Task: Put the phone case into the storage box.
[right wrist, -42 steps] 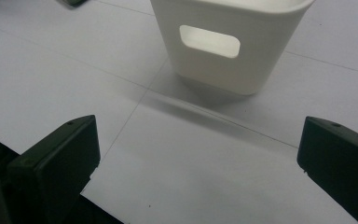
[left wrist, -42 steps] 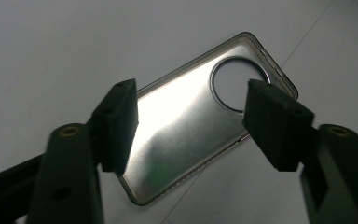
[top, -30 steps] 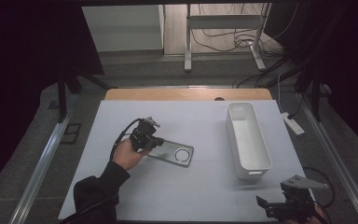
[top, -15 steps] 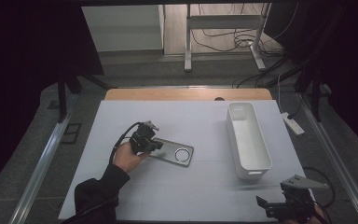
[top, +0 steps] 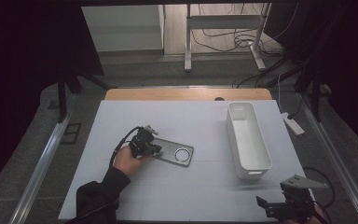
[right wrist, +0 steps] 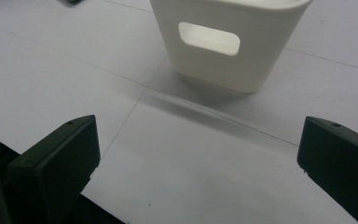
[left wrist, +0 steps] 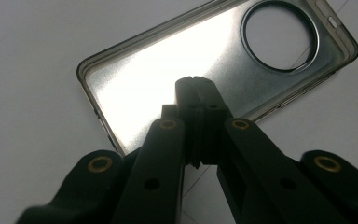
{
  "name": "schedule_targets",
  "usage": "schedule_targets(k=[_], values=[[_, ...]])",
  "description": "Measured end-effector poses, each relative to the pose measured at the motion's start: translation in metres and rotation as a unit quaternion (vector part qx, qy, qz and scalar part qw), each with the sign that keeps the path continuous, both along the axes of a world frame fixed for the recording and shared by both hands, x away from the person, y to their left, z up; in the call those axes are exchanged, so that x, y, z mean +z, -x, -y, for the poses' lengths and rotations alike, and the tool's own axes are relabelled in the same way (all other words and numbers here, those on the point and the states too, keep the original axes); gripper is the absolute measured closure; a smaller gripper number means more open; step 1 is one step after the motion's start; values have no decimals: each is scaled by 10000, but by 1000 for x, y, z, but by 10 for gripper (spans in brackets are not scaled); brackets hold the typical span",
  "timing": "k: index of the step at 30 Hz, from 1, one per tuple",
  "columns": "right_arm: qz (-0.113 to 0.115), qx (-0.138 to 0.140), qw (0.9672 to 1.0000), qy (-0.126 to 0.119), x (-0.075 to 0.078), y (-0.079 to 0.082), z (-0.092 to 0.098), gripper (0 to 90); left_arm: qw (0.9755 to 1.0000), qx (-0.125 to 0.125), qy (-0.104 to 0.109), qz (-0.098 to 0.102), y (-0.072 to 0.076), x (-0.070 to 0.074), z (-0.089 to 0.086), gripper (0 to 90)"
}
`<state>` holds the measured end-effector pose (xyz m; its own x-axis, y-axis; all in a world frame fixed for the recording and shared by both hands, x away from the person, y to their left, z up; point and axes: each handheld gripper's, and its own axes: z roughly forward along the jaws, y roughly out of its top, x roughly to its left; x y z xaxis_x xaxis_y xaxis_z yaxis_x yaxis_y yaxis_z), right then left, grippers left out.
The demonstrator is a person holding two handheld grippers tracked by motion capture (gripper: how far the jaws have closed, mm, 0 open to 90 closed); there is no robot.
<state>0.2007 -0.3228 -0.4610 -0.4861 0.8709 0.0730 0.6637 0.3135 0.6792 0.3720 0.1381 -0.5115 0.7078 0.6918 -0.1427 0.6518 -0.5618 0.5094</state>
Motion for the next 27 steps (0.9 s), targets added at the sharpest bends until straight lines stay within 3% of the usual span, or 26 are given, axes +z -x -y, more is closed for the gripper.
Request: schedule_targets(k=[7, 27], values=[[-10, 2, 10000, 12, 0, 0, 0, 0, 9999, 28, -97, -16, 0, -7, 1, 889], [-29, 49, 10000, 36, 0, 0, -1, 0, 9999, -20, -43, -96, 14, -8, -7, 889]])
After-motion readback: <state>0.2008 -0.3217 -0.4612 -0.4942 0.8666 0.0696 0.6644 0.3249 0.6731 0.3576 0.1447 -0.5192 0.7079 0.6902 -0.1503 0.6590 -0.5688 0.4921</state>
